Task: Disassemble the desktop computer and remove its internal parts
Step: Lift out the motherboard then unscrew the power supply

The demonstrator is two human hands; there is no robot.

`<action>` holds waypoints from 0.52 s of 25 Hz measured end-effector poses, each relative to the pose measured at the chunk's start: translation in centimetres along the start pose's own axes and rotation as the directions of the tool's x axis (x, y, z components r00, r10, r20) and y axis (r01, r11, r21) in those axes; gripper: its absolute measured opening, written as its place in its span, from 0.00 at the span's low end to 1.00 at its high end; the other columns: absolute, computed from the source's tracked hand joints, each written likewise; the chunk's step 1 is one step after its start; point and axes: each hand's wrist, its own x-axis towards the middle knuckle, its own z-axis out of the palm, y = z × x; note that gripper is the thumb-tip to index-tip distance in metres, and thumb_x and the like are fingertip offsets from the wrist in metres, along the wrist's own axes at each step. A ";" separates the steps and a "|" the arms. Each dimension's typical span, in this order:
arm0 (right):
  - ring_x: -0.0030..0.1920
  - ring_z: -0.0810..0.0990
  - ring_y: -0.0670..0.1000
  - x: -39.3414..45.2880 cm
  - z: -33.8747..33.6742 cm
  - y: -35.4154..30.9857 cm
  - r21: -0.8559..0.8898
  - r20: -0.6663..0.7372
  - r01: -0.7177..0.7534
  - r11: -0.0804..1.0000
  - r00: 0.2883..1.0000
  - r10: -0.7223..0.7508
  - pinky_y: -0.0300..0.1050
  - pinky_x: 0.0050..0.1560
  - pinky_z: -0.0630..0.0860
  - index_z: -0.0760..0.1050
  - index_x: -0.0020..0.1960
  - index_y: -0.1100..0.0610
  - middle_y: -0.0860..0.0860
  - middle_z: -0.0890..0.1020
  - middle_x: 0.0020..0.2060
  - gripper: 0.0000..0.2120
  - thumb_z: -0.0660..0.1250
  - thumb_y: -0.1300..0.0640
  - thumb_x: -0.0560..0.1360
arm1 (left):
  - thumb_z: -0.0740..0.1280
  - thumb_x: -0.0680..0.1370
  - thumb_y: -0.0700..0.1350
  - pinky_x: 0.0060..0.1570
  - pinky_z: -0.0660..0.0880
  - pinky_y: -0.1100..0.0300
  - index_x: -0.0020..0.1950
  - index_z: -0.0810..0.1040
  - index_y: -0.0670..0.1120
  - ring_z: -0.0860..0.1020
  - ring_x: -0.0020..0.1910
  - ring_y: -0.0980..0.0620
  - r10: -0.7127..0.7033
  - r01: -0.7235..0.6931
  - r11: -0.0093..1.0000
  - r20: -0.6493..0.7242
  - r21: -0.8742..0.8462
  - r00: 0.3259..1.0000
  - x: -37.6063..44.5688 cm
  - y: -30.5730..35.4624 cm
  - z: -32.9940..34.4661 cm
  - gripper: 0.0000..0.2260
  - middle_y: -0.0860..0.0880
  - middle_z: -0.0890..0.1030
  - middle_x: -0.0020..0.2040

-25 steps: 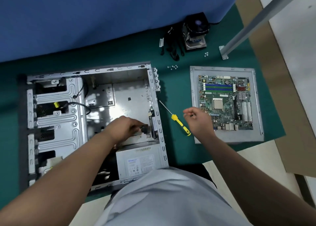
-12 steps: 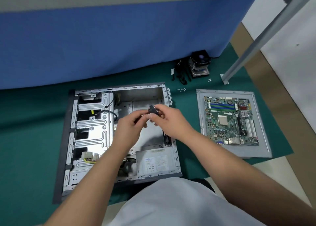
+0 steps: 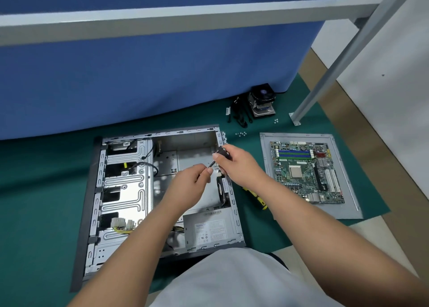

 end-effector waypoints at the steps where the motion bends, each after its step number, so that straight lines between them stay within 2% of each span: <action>1: 0.28 0.73 0.43 0.3 -0.2 0.2 0.054 0.019 -0.031 0.998 0.999 0.030 0.39 0.32 0.70 0.72 0.41 0.49 0.44 0.78 0.28 0.12 0.64 0.45 0.81 | 0.61 0.85 0.54 0.31 0.63 0.59 0.41 0.78 0.50 0.69 0.27 0.59 0.025 -0.024 0.998 0.017 -0.060 1.000 -0.1 0.2 0.0 0.16 0.60 0.73 0.26; 3: 0.28 0.68 0.47 0.7 -0.1 0.6 0.297 0.130 -0.130 0.946 0.987 0.095 0.40 0.31 0.67 0.73 0.41 0.50 0.46 0.73 0.27 0.12 0.66 0.47 0.81 | 0.63 0.84 0.53 0.28 0.61 0.63 0.40 0.78 0.48 0.65 0.25 0.58 0.068 -0.058 0.977 0.042 -0.203 0.997 0.2 0.6 0.0 0.16 0.57 0.69 0.24; 5: 0.29 0.64 0.48 1.0 0.1 0.9 0.448 0.199 -0.213 0.868 0.971 0.135 0.41 0.30 0.62 0.73 0.45 0.53 0.49 0.70 0.28 0.10 0.67 0.49 0.82 | 0.64 0.84 0.53 0.26 0.60 0.65 0.40 0.79 0.47 0.63 0.24 0.59 0.076 -0.054 0.959 0.068 -0.279 0.995 0.7 0.8 -0.3 0.16 0.57 0.66 0.23; 7: 0.29 0.62 0.47 1.1 0.0 1.1 0.517 0.220 -0.257 0.816 0.962 0.164 0.41 0.30 0.58 0.71 0.47 0.55 0.48 0.69 0.29 0.09 0.66 0.51 0.82 | 0.64 0.84 0.53 0.26 0.61 0.66 0.41 0.80 0.48 0.62 0.23 0.59 0.059 -0.027 0.952 0.097 -0.305 0.994 1.0 0.4 -0.6 0.15 0.57 0.66 0.24; 10: 0.28 0.61 0.46 1.3 -0.3 0.8 0.594 0.309 -0.328 0.735 0.936 0.168 0.38 0.27 0.57 0.70 0.44 0.54 0.48 0.69 0.29 0.10 0.67 0.52 0.82 | 0.63 0.84 0.55 0.26 0.63 0.68 0.43 0.81 0.53 0.65 0.23 0.59 0.022 0.014 0.965 0.135 -0.261 0.991 1.3 -1.2 -1.7 0.13 0.59 0.68 0.25; 13: 0.25 0.59 0.45 0.8 -0.2 0.6 0.671 0.461 -0.464 0.578 0.872 0.164 0.36 0.24 0.58 0.73 0.39 0.54 0.47 0.64 0.26 0.13 0.66 0.52 0.81 | 0.63 0.84 0.55 0.26 0.62 0.67 0.45 0.82 0.55 0.63 0.24 0.59 0.041 0.009 0.961 0.177 -0.275 0.983 1.7 -1.6 -2.4 0.12 0.58 0.67 0.26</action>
